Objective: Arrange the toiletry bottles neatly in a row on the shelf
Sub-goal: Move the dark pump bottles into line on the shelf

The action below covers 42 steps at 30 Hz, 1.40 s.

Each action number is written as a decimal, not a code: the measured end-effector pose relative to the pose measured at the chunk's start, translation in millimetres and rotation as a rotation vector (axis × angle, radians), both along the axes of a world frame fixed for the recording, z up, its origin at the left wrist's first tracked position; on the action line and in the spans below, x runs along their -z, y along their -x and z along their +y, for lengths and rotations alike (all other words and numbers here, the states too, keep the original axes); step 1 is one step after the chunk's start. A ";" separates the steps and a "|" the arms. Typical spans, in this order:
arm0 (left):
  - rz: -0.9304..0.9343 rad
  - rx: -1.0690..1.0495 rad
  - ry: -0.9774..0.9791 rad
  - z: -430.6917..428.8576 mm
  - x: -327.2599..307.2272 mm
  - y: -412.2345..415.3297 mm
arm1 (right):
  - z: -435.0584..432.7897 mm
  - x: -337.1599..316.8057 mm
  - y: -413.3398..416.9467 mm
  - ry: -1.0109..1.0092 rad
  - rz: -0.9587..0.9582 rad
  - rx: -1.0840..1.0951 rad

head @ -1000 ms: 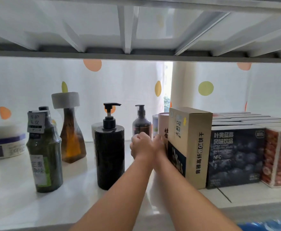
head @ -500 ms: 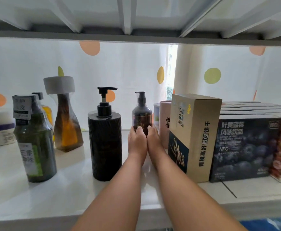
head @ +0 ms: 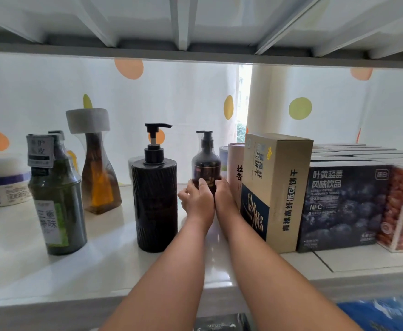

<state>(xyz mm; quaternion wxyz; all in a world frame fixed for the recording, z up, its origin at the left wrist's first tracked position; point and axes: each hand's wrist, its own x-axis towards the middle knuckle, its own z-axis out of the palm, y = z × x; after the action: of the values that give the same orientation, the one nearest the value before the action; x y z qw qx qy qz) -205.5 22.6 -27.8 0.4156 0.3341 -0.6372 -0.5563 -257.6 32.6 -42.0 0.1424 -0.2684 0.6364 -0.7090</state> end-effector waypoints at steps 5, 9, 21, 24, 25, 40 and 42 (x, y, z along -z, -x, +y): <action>0.006 0.067 0.014 1.5 0.9 -3.0 | 15.6 -14.4 -11.1 0.001 -0.055 0.013; 0.059 0.106 -0.088 12.2 -8.2 -10.2 | 32.5 -25.5 -19.2 0.053 -0.135 0.031; 0.044 0.235 0.065 62.4 1.9 -82.3 | 88.7 -25.5 -75.7 -0.066 -0.019 0.036; 0.017 0.232 0.100 72.7 2.6 -98.2 | 100.3 -22.0 -89.1 -0.104 -0.008 -0.014; 0.011 0.245 0.112 75.1 2.3 -102.0 | 104.3 -21.4 -94.2 -0.098 -0.022 -0.021; 0.078 0.397 0.048 69.4 7.8 -125.8 | 113.3 -9.1 -111.8 -0.295 0.319 0.214; 0.063 0.398 0.062 69.5 8.5 -123.7 | 113.3 -9.4 -110.3 -0.300 0.349 0.226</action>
<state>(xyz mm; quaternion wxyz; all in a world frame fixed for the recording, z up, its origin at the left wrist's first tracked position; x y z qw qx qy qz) -81.8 92.1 -36.3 0.3272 0.1710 -0.6941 -0.6180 -147.4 145.9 -32.7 -0.0115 -0.2900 0.7752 -0.5611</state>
